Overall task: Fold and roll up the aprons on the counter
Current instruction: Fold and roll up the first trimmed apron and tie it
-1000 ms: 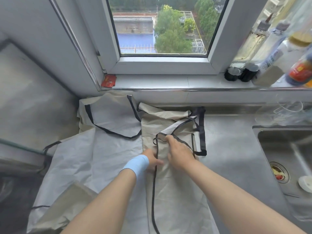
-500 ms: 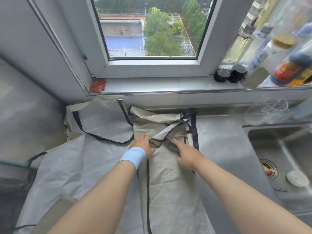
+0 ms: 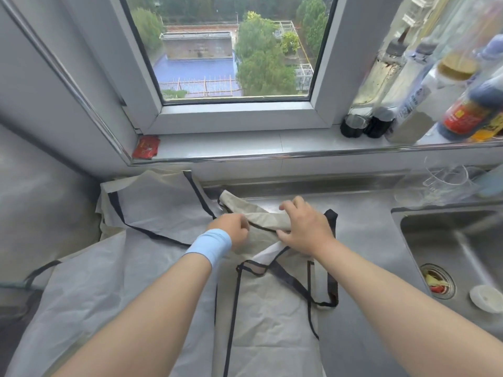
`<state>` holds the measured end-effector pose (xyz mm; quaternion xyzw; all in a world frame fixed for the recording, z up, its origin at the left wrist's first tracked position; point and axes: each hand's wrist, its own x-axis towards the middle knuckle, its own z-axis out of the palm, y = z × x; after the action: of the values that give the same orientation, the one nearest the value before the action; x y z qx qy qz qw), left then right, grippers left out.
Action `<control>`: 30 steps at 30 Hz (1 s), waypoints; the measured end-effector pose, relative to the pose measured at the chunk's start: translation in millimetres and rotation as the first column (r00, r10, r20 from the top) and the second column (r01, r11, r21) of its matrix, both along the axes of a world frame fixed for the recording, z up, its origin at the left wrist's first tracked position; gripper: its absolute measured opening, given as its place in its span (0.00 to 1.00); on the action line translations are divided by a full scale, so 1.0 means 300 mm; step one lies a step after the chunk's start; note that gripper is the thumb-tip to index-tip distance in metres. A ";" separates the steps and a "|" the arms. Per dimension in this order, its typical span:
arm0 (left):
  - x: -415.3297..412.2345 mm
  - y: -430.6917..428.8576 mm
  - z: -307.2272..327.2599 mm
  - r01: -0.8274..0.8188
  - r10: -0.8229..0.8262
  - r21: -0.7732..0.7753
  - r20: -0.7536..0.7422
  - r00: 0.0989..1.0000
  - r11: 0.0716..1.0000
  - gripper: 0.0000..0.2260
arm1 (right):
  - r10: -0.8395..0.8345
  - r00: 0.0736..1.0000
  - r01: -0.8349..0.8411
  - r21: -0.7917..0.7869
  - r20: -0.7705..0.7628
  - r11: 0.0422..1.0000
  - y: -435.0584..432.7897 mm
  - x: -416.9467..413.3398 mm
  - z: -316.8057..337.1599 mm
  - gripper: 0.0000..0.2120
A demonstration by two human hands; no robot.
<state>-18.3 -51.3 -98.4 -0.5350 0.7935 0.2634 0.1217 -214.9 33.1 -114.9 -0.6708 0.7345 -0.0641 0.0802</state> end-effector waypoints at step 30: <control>0.067 -0.162 -0.039 -0.524 0.522 -0.017 -0.077 0.850 0.851 0.11 | 0.425 0.905 -0.426 -0.046 -0.030 0.904 -0.348 0.149 0.001 0.20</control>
<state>1.8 -99.9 -110.0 -0.7233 0.6266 0.2901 0.0078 -170.1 -71.4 -114.5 -0.8171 0.5695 -0.0575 0.0679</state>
